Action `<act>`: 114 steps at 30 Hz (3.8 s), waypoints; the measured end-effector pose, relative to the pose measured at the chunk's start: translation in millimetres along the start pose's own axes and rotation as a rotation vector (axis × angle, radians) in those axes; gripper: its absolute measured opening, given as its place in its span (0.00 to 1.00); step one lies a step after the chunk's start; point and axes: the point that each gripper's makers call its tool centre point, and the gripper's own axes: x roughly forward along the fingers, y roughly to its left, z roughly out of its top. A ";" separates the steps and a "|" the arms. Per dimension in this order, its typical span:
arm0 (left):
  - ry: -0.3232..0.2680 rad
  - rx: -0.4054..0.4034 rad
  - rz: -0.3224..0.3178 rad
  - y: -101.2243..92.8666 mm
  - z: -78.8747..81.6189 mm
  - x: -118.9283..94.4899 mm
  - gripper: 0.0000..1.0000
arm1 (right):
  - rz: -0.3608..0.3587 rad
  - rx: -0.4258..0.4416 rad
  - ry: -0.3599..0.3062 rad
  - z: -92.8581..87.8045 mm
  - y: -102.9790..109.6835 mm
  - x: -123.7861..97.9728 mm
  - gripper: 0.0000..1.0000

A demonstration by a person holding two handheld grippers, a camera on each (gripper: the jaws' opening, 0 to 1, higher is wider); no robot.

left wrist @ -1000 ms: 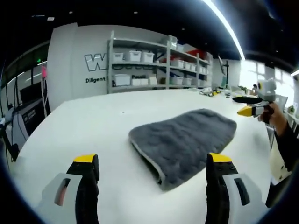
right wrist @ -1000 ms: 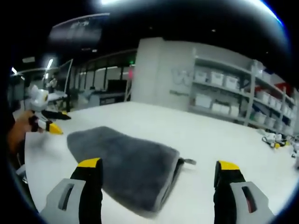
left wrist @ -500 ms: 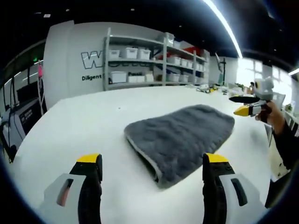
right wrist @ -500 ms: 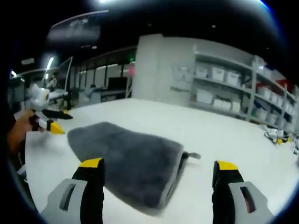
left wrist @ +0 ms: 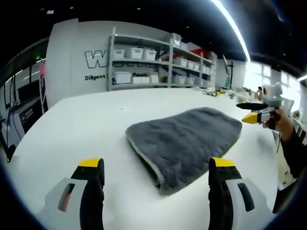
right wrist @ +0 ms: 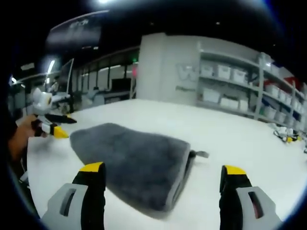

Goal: Open the folded towel by lifting each exposed corner and separating the folded layers until the towel lies flat within the target outline without major curled edges

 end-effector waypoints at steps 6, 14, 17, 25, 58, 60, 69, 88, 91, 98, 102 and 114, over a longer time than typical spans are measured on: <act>0.039 -0.014 -0.022 -5.2 -8.4 8.4 0.62 | -0.013 0.045 0.028 -9.8 -10.7 7.4 0.84; 0.071 -0.038 -0.027 -5.8 -16.7 9.3 0.54 | 0.012 0.085 0.090 -31.7 -3.4 13.3 0.73; 0.073 -0.036 -0.017 -4.4 -16.6 9.3 0.51 | 0.018 0.085 0.114 -39.1 -1.5 14.6 0.70; 0.097 -0.041 -0.001 0.1 -22.3 11.9 0.37 | 0.027 0.104 0.161 -47.8 -2.6 12.4 0.55; 0.124 0.003 -0.094 -21.7 -30.9 6.3 0.10 | 0.135 0.020 0.296 -45.1 -3.0 37.6 0.05; 0.124 0.001 -0.100 -23.0 -32.6 4.0 0.10 | 0.149 0.025 0.311 -44.2 -4.6 43.1 0.05; 0.136 0.000 -0.140 -36.2 -37.9 -4.4 0.08 | 0.194 0.040 0.396 -43.2 -6.4 63.8 0.05; 0.147 0.087 -0.198 -75.9 -48.4 -21.6 0.07 | 0.230 -0.159 0.511 -30.7 1.5 111.3 0.03; 0.143 0.091 -0.214 -85.2 -50.3 -24.2 0.07 | 0.237 -0.181 0.524 -28.3 5.0 119.4 0.03; 0.138 0.100 -0.247 -98.7 -52.2 -27.6 0.07 | 0.263 -0.224 0.542 -24.3 11.9 132.6 0.03; 0.139 0.113 -0.272 -110.9 -52.9 -29.2 0.07 | 0.302 -0.284 0.539 -21.6 17.0 140.1 0.02; 0.123 0.118 -0.322 -136.2 -56.7 -32.6 0.06 | 0.360 -0.422 0.569 -13.8 38.8 161.9 0.02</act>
